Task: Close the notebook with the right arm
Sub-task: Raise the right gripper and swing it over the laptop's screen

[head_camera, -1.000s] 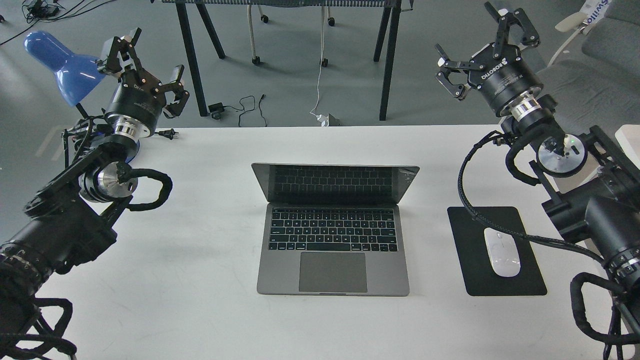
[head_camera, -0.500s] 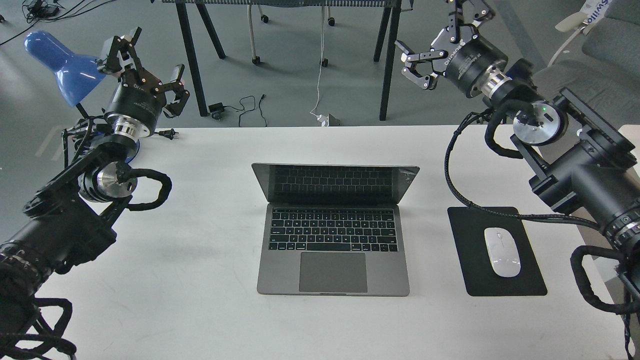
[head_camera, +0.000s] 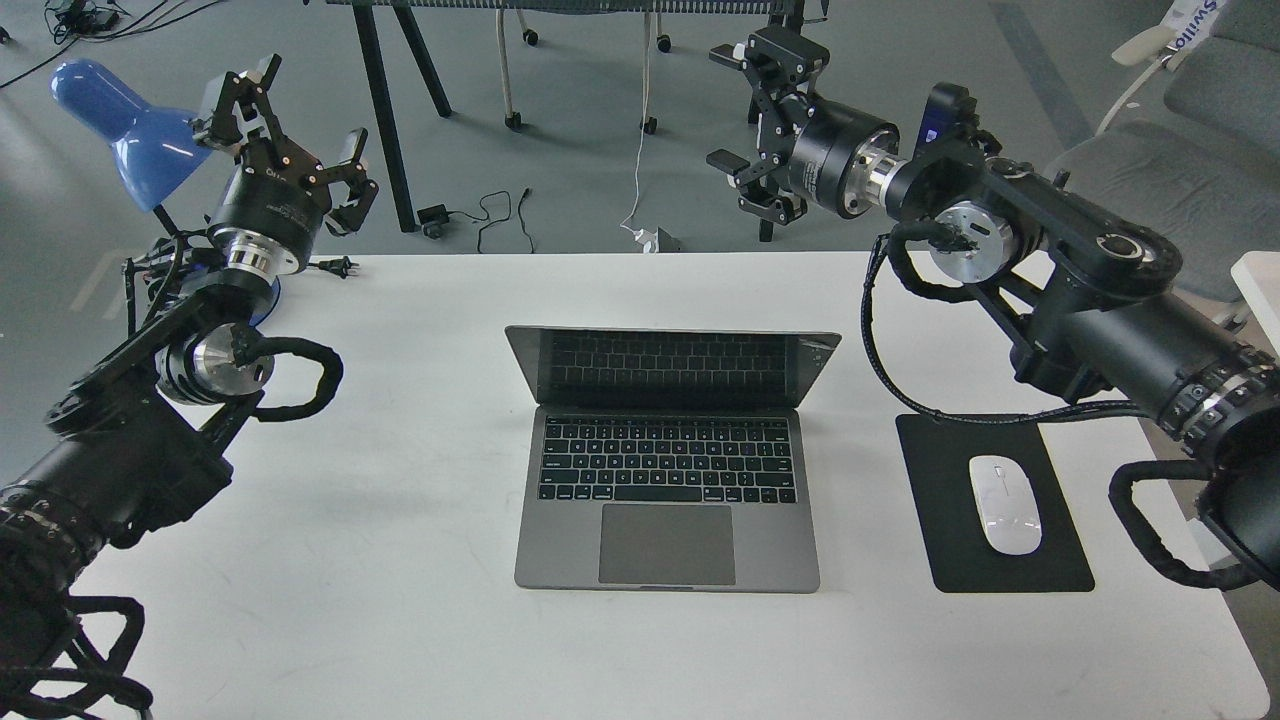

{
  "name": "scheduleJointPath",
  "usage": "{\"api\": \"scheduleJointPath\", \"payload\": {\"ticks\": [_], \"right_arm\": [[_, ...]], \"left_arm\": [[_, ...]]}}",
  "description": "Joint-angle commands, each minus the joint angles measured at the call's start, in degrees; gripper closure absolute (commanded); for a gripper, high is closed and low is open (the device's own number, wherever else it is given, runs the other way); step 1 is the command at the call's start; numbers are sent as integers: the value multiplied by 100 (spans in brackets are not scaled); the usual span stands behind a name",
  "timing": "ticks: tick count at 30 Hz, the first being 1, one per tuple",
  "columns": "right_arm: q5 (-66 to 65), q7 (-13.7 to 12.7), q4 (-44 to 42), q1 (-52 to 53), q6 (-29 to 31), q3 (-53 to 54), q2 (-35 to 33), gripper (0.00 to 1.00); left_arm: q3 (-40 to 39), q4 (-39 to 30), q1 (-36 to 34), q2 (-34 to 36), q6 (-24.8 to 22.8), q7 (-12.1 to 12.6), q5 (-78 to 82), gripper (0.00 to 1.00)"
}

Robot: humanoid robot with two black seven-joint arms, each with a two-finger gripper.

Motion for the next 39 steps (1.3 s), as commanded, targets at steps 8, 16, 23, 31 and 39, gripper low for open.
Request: {"api": "scheduleJointPath", "payload": {"ticks": [8, 16, 23, 31, 39], "right_arm": [[-25, -47, -7, 260, -21, -1197, 14, 0], [10, -319, 107, 278, 102, -1259, -21, 0], [10, -381, 116, 278, 331, -1496, -38, 0], [10, -389, 116, 287, 594, -1786, -135, 0], [10, -425, 116, 366, 875, -1883, -214, 0]], "left_arm": [[-6, 0, -3, -1, 3, 0, 0, 0], [-6, 0, -3, -1, 3, 0, 0, 0], [-6, 0, -3, -1, -5, 0, 0, 0], [-6, 0, 6, -1, 3, 0, 0, 0], [-6, 0, -3, -1, 3, 0, 0, 0]]}}
